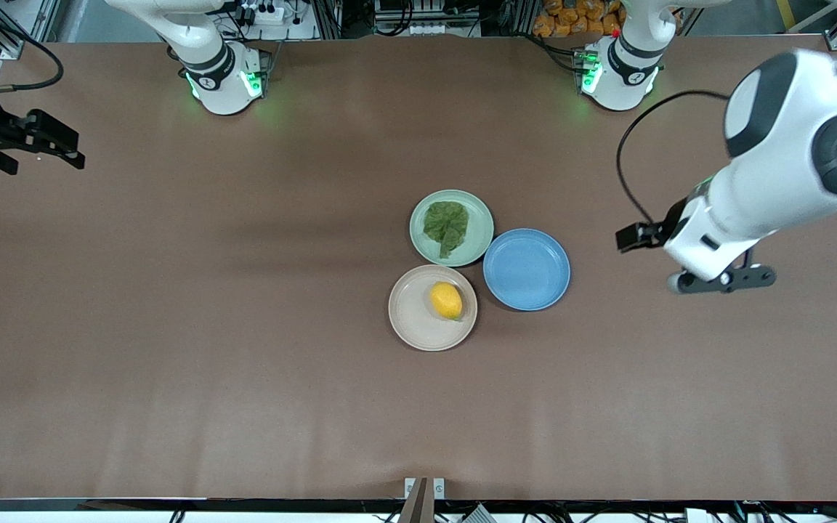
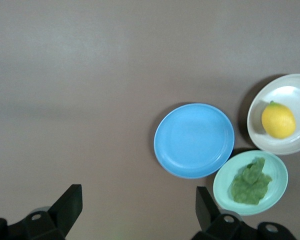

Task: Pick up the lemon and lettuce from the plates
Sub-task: 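Move the left gripper toward the lemon while the right gripper approaches the lettuce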

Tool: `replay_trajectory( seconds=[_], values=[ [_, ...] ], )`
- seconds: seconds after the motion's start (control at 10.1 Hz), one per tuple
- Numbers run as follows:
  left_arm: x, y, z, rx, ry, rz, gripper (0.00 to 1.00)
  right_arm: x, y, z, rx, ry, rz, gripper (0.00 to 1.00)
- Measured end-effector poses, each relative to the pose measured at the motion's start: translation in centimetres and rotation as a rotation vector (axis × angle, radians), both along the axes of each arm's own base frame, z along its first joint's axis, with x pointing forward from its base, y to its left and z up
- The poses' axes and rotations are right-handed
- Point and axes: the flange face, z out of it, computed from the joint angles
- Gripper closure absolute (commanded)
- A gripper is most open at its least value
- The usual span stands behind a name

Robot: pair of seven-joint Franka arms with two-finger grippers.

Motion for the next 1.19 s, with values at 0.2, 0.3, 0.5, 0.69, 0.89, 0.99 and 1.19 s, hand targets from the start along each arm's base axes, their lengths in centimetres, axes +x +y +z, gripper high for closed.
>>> replay_trajectory(
  seconds=[0.2, 0.3, 0.5, 0.69, 0.89, 0.99, 1.19],
  values=[
    [1.1, -1.0, -2.8, -0.002, 0.006, 0.047, 0.0, 0.0, 3.8, -0.7, -0.001, -0.005, -0.042, 0.0],
    [1.5, -1.5, -3.7, -0.005, -0.001, 0.069, 0.0, -0.2, 6.7, -1.1, -0.003, -0.011, -0.076, 0.0],
    [2.4, -3.9, -5.7, -0.023, -0.041, 0.153, 0.0, -0.9, 11.3, -2.4, 0.018, -0.001, -0.104, 0.0],
    [3.7, -8.0, -9.2, -0.073, -0.121, 0.279, 0.0, -1.6, 13.9, -3.5, 0.041, 0.024, -0.116, 0.0],
    [4.7, -11.4, -13.1, -0.133, -0.184, 0.362, 0.0, -2.7, 18.4, -5.2, 0.041, 0.022, -0.145, 0.0],
    [4.8, -12.6, -14.5, -0.156, -0.205, 0.385, 0.0, -3.6, 21.2, -6.6, 0.039, 0.019, -0.167, 0.0],
    [4.8, -15.0, -16.1, -0.205, -0.248, 0.426, 0.0, -5.3, 26.3, -10.1, 0.031, 0.026, -0.201, 0.0]
  ],
)
